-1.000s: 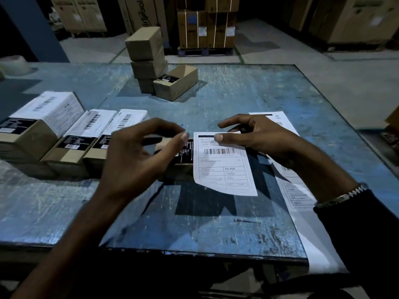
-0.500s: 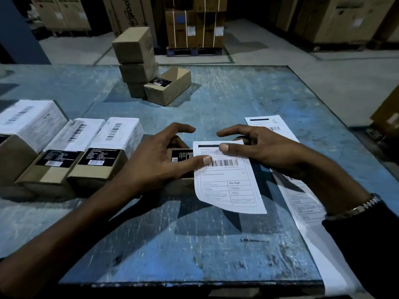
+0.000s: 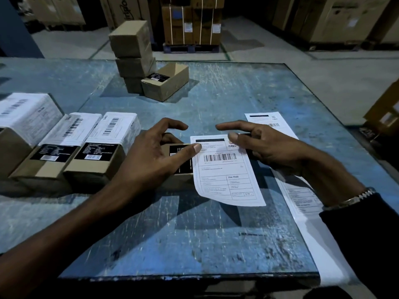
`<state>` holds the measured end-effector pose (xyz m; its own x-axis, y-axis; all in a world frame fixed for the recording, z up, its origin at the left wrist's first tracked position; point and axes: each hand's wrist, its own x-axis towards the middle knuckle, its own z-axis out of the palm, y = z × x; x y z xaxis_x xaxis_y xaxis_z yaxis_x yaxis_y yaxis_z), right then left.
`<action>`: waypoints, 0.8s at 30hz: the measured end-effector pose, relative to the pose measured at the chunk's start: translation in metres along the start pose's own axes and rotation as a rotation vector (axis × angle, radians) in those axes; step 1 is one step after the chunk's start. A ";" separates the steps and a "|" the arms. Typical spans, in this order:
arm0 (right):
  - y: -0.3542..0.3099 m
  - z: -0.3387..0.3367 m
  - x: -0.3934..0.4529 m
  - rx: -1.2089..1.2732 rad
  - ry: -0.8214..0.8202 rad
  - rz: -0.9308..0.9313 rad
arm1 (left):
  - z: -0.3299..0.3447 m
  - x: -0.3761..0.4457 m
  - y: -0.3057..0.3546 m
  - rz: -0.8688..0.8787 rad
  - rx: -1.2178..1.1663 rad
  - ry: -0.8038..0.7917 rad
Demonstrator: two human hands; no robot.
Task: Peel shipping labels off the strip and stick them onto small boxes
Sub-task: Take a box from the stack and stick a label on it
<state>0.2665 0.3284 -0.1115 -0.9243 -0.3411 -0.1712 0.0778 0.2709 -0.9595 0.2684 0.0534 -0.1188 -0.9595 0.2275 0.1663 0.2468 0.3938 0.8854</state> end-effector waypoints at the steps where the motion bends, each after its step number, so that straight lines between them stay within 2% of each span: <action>1: -0.001 0.000 -0.002 -0.054 -0.036 -0.005 | 0.000 0.000 -0.001 -0.001 0.013 0.008; 4: -0.001 0.003 -0.003 -0.079 -0.070 -0.007 | -0.001 0.001 -0.002 -0.003 0.036 0.007; 7: 0.001 0.004 -0.002 0.021 -0.001 -0.007 | -0.002 0.001 -0.003 0.007 0.043 0.009; 11: 0.000 0.006 -0.002 -0.034 0.084 -0.024 | -0.001 0.001 -0.002 -0.003 0.064 0.014; 16: -0.005 0.013 -0.007 -0.177 0.042 -0.075 | 0.000 -0.003 0.000 -0.012 0.059 0.021; 19: -0.006 0.021 -0.008 -0.136 0.049 -0.058 | -0.003 -0.003 -0.002 0.004 0.175 -0.033; 24: -0.008 0.022 -0.006 -0.047 0.141 -0.044 | -0.006 0.003 -0.002 -0.018 0.118 -0.060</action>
<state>0.2793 0.3082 -0.1083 -0.9700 -0.2249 -0.0928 0.0214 0.3012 -0.9533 0.2646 0.0481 -0.1179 -0.9548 0.2713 0.1217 0.2478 0.4996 0.8301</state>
